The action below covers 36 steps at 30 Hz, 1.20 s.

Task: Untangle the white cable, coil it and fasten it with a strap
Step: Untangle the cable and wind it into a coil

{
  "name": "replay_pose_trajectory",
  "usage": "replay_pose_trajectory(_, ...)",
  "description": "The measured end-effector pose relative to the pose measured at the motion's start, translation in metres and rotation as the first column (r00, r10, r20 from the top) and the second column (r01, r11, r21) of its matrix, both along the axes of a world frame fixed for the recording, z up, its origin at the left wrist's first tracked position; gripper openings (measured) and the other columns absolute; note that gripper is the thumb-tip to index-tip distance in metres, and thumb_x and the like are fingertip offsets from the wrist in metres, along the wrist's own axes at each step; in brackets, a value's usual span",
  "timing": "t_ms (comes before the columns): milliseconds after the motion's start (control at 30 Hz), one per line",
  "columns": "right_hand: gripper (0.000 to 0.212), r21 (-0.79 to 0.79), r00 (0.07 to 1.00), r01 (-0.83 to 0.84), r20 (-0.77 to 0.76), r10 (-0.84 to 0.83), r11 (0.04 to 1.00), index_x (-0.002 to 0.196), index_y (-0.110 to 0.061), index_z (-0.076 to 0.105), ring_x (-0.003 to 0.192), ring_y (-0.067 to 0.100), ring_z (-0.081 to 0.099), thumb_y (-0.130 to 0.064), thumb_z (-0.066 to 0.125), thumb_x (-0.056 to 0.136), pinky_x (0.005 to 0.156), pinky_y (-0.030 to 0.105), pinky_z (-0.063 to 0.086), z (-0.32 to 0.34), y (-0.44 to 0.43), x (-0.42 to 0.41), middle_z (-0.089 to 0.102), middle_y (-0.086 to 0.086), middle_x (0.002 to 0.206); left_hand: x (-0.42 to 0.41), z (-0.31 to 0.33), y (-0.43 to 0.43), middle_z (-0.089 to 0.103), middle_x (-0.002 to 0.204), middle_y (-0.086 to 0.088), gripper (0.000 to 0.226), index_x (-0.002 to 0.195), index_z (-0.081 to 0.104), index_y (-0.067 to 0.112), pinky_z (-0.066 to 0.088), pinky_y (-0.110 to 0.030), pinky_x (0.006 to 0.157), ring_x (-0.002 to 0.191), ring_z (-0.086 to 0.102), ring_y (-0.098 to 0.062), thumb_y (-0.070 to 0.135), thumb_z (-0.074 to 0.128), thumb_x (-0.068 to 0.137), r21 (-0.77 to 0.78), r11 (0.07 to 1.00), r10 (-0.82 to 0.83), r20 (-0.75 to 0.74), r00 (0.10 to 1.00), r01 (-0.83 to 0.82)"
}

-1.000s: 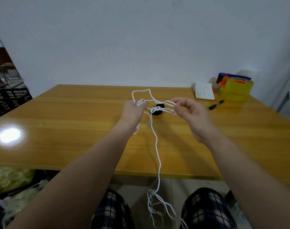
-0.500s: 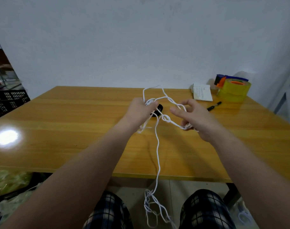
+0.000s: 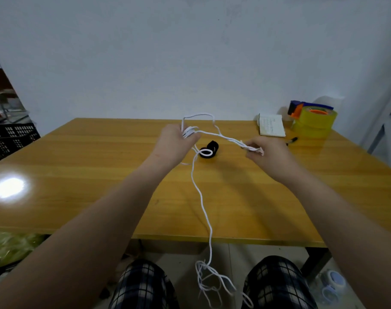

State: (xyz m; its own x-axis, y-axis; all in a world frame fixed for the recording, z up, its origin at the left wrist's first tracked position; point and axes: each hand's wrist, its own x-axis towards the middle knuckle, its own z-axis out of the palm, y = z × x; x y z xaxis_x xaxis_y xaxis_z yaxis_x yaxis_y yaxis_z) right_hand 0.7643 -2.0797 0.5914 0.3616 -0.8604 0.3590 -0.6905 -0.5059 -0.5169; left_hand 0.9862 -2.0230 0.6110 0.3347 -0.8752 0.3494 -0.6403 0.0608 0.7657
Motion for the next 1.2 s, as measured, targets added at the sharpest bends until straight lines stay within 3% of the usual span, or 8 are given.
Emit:
replay_pose_trajectory(67,0.021,0.212,0.931,-0.163,0.356,0.079,0.964,0.106,-0.026,0.061,0.070,0.013,0.049,-0.017,0.063,0.087,0.060,0.027,0.041,0.001,0.004,0.001,0.057,-0.002,0.088,0.003,-0.002,-0.002,0.039,0.054,-0.001,0.028,0.077,0.059,0.004,0.026,-0.023,0.044,0.049,0.035,-0.014,0.029,0.062,0.090,0.014,1.000,0.010,0.052,0.999,-0.011)
replay_pose_trajectory(167,0.015,0.372,0.514,-0.498,0.854,-0.079,0.784,0.103,-0.016,0.060,0.074,0.016,0.057,-0.017,0.061,0.088,0.070,0.029,0.054,0.010,0.011,0.008,0.058,0.005,0.085,0.004,-0.008,-0.005,0.041,0.055,-0.003,0.033,0.078,0.059,0.003,0.027,-0.026,0.046,0.052,0.040,-0.018,0.033,0.060,0.091,0.055,0.997,0.047,0.141,0.989,-0.055)
replay_pose_trajectory(367,0.015,0.319,0.224,-0.477,0.945,-0.238,0.819,0.102,-0.005,0.056,0.073,0.020,0.062,0.003,0.054,0.089,0.068,0.033,0.059,0.011,0.008,0.016,0.058,0.010,0.081,0.016,-0.023,-0.009,0.048,0.060,-0.007,0.041,0.083,0.064,-0.005,0.030,-0.033,0.053,0.065,0.049,-0.027,0.035,0.059,0.091,0.174,0.981,0.039,0.243,0.969,-0.083)
replay_pose_trajectory(533,0.016,0.344,0.484,-0.081,0.834,-0.265,0.935,0.102,-0.006,0.061,0.071,0.020,0.064,-0.007,0.047,0.096,0.058,0.029,0.055,-0.011,0.000,0.015,0.062,0.004,0.074,0.028,-0.031,-0.009,0.046,0.059,-0.003,0.039,0.065,0.049,0.008,0.030,-0.032,0.053,0.070,0.052,-0.030,0.034,0.057,0.093,0.189,0.961,0.140,0.287,0.948,-0.200)
replay_pose_trajectory(700,0.015,0.406,0.380,0.255,0.792,-0.477,0.878,0.095,-0.002,0.064,0.062,0.012,0.058,-0.009,0.052,0.093,0.060,0.028,0.049,-0.030,-0.015,0.015,0.060,-0.001,0.071,0.016,-0.022,-0.009,0.046,0.061,-0.002,0.034,0.077,0.057,0.006,0.033,-0.028,0.057,0.065,0.047,-0.024,0.036,0.057,0.093,0.187,0.975,0.070,0.268,0.961,-0.123)
replay_pose_trajectory(833,0.050,0.384,0.828,0.327,0.324,-0.457,0.864,0.133,-0.017,0.042,0.107,0.024,0.052,-0.003,0.056,0.087,0.082,0.034,0.047,-0.021,-0.020,-0.002,0.048,0.009,0.124,0.024,-0.011,0.002,0.025,0.049,0.003,0.034,0.079,0.064,0.006,0.023,-0.022,0.041,0.043,0.023,-0.013,0.037,0.060,0.091,0.261,0.905,-0.259,-0.287,0.922,0.336)
replay_pose_trajectory(1000,0.078,0.358,0.814,-0.358,0.572,0.100,0.862,0.143,-0.033,0.027,0.123,0.011,0.049,-0.063,0.056,0.077,0.107,0.034,0.035,0.019,0.031,0.044,0.056,-0.009,0.127,0.004,0.007,0.004,0.024,0.048,0.004,0.037,0.070,0.060,0.009,0.019,-0.019,0.037,0.040,0.021,-0.010,0.040,0.059,0.090,0.248,0.899,-0.278,-0.313,0.908,0.361)
replay_pose_trajectory(1200,0.039,0.396,0.818,-0.447,0.543,0.188,0.802,0.125,-0.003,0.051,0.049,0.013,0.049,-0.006,0.061,0.088,0.051,0.023,0.042,0.019,0.030,0.050,0.061,0.004,0.069,0.008,0.018,0.008,0.017,0.050,0.008,0.042,0.059,0.040,0.019,0.010,-0.020,0.039,0.040,0.013,-0.008,0.039,0.060,0.090,0.205,0.910,-0.212,-0.518,0.829,0.361)
